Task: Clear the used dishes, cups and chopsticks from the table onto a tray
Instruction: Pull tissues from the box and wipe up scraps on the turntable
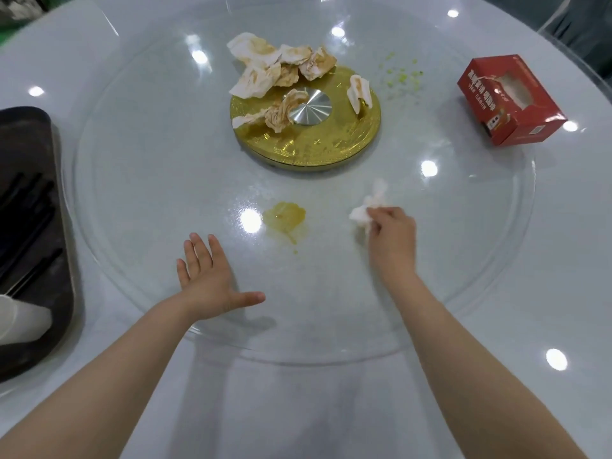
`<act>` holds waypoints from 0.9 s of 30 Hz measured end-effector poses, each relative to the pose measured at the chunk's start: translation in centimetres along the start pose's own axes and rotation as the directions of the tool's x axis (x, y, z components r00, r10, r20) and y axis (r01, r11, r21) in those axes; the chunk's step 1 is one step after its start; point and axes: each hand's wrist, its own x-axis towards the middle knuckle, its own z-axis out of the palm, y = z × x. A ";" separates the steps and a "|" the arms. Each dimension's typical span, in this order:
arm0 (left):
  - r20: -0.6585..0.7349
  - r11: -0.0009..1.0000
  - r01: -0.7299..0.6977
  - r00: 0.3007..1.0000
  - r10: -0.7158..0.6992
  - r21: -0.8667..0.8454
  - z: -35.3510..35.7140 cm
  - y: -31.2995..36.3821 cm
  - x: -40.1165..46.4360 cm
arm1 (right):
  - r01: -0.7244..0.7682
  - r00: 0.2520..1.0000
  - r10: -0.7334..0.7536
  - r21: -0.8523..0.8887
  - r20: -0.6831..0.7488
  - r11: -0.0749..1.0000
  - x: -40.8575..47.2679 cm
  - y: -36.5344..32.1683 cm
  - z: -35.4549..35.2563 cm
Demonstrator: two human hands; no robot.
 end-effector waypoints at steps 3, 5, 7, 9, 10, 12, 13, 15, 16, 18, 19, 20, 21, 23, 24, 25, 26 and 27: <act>0.003 1.000 -0.005 1.000 0.005 0.001 -0.1 -0.2 -0.1 | 0.157 0.978 -0.163 0.057 0.128 0.986 -5.2 -4.0 1.5; 0.002 1.000 -0.003 1.000 0.003 0.005 -0.2 -0.4 -0.1 | 0.298 0.940 -0.312 0.117 0.137 0.947 -8.8 -5.6 2.2; -0.003 1.000 -0.007 1.000 0.007 0.005 -0.3 -0.6 0.0 | 0.391 0.894 -0.412 0.142 0.176 0.909 -11.3 -6.2 2.2; -0.005 1.000 -0.015 1.000 0.015 0.001 -0.4 -0.9 0.1 | 0.422 0.870 -0.452 0.178 0.197 0.889 -11.7 -5.9 1.8; -0.006 1.000 -0.018 1.000 0.018 -0.003 -0.4 -1.0 0.2 | 0.439 0.857 -0.472 0.186 0.208 0.879 -11.3 -5.4 1.5; 0.000 1.000 -0.026 1.000 0.026 -0.005 -0.3 -1.2 0.4 | 0.482 0.830 -0.510 0.167 0.227 0.860 -10.3 -4.5 0.7; 0.006 1.000 -0.031 1.000 0.031 -0.006 -0.2 -1.2 0.5 | 0.450 0.848 -0.478 0.166 0.228 0.878 -9.6 -3.7 0.1; 0.019 0.999 -0.036 0.999 0.036 -0.008 0.0 -1.2 0.6 | 0.340 0.899 -0.355 0.101 0.256 0.935 -7.7 -1.9 -1.0; 0.029 0.999 -0.039 0.999 0.039 -0.005 0.2 -1.0 0.6 | 0.302 0.922 -0.305 0.051 0.238 0.952 -6.7 -1.0 -1.8; 0.039 0.999 -0.037 0.999 0.037 -0.001 0.4 -0.8 0.7 | 0.181 0.979 -0.184 0.044 0.088 0.983 -4.1 0.8 -3.1; 0.038 0.999 -0.033 0.999 0.033 -0.001 0.5 -0.8 0.7 | 0.112 0.994 -0.113 0.057 0.007 0.992 -2.7 1.4 -3.6; 0.037 1.000 -0.030 0.999 0.030 -0.004 0.6 -0.6 0.6 | 0.044 0.999 -0.043 0.034 -0.032 0.998 -1.4 1.9 -3.8; 0.040 1.000 -0.028 0.999 0.028 -0.013 0.6 -0.4 0.6 | -0.006 0.998 0.006 -0.004 -0.062 1.000 -0.1 2.1 -3.7; 0.045 0.998 -0.033 0.998 0.035 -0.055 0.8 0.1 0.4 | -0.119 0.986 0.117 -0.016 -0.117 0.993 2.1 2.6 -2.7; 0.046 0.996 -0.032 0.998 0.036 -0.083 1.0 0.3 0.3 | -0.180 0.975 0.179 0.005 -0.131 0.984 2.9 2.2 -2.1; 0.042 0.993 -0.030 0.999 0.035 -0.112 1.2 0.6 0.3 | -0.225 0.964 0.225 0.022 -0.142 0.974 3.5 1.5 -1.5; 0.034 0.990 -0.030 0.999 0.035 -0.138 1.4 0.8 0.2 | -0.235 0.962 0.237 0.029 -0.139 0.972 3.9 0.7 -0.8; 0.027 0.986 -0.033 0.999 0.038 -0.161 1.7 1.0 0.2 | -0.216 0.968 0.218 0.033 -0.124 0.976 4.1 -0.2 0.1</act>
